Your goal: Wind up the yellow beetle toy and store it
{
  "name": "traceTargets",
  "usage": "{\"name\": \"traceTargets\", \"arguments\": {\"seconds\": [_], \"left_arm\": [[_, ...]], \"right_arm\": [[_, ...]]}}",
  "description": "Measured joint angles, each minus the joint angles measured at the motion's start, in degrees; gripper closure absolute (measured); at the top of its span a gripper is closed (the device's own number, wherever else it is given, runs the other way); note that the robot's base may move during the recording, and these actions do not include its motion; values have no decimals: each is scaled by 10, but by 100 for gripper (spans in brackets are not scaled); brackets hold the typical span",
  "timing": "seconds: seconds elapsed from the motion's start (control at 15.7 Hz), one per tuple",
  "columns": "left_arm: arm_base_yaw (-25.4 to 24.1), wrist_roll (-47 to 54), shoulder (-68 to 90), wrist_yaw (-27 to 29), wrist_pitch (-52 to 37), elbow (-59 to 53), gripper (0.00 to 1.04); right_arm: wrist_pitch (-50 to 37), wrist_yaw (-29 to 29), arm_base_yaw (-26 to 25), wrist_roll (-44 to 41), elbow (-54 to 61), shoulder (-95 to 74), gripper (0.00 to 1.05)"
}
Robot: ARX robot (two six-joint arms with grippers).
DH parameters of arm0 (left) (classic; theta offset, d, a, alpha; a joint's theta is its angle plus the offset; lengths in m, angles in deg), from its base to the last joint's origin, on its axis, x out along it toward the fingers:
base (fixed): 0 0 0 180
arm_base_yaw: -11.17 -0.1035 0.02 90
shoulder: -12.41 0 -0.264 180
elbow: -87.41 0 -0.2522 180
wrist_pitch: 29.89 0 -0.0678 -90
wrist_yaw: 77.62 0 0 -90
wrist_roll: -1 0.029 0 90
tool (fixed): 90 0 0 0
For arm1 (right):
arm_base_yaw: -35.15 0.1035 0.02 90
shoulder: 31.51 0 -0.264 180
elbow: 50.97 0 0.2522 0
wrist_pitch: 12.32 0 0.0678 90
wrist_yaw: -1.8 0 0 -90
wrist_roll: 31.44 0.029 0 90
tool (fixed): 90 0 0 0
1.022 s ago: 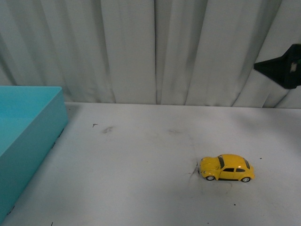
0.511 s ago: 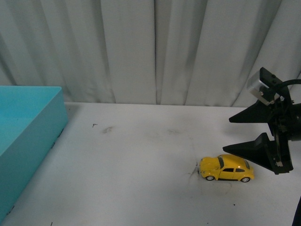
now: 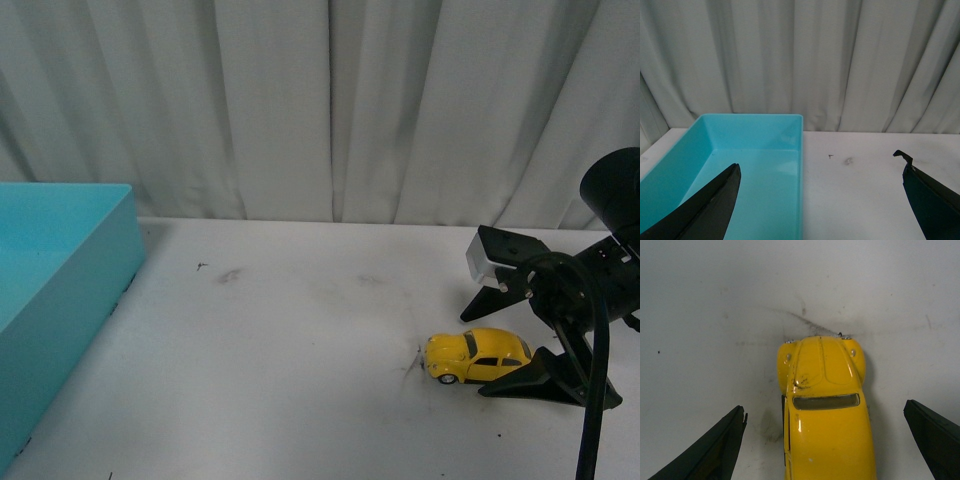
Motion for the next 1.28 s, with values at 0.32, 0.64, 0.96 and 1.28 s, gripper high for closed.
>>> {"name": "traceTargets", "arguments": {"seconds": [0.32,0.64,0.96,1.28], "left_arm": [[0,0,0,0,0,0,7],[0,0,0,0,0,0,7],[0,0,0,0,0,0,7],[0,0,0,0,0,0,7]], "right_arm": [[4,-43,9,-13,-4,0,6],[-1,-46,14,-31,-5,-1,45],[-7,-41,13,-39,1,0,63],[-16,-31,-7,-56,30,12,63]]}}
